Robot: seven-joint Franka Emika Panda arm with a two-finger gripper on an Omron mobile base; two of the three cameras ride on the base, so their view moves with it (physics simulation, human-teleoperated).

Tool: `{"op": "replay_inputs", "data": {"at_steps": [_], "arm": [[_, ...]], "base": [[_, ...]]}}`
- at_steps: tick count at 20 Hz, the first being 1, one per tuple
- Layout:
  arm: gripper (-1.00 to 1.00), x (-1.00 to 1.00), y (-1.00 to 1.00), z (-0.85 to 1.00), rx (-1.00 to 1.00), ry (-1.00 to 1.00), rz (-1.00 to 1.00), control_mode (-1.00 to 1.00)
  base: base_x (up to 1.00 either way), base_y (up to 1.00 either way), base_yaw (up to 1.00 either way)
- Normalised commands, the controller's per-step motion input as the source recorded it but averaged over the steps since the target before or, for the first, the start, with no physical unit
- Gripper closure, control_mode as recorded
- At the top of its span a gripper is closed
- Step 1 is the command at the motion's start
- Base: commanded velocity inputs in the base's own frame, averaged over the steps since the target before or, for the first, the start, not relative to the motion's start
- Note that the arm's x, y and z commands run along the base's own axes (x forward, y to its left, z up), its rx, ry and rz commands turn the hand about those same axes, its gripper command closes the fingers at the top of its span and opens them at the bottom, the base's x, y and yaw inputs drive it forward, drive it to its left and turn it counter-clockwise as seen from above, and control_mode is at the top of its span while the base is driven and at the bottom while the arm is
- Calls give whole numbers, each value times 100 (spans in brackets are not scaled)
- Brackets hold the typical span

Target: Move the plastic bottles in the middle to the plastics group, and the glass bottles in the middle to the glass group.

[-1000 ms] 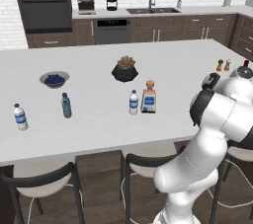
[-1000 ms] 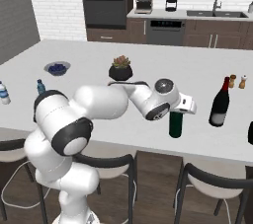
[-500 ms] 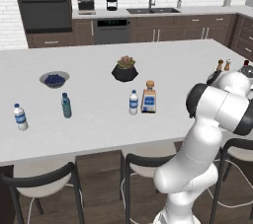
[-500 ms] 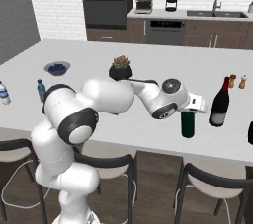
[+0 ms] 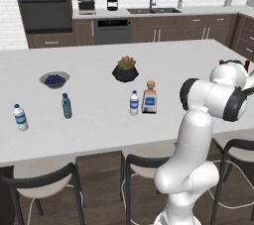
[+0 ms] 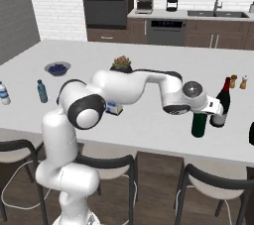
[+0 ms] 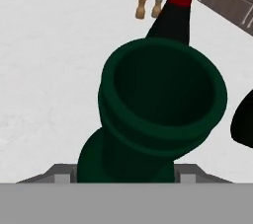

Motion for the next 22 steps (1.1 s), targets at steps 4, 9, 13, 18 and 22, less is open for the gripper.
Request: {"op": "replay_inputs", "data": {"at_steps": [4, 9, 13, 18, 22], "arm": [[100, 0, -17, -8, 0, -2, -2, -100], [100, 3, 0, -13, -9, 8, 0, -100], [100, 18, 0, 1, -11, 7, 0, -100], [100, 15, -3, 0, 0, 1, 0, -100], [100, 14, -18, 0, 4, 0, 0, -100]], "base": [[0, 0, 0], [0, 0, 0], [0, 0, 0], [0, 0, 0], [0, 0, 0]]}}
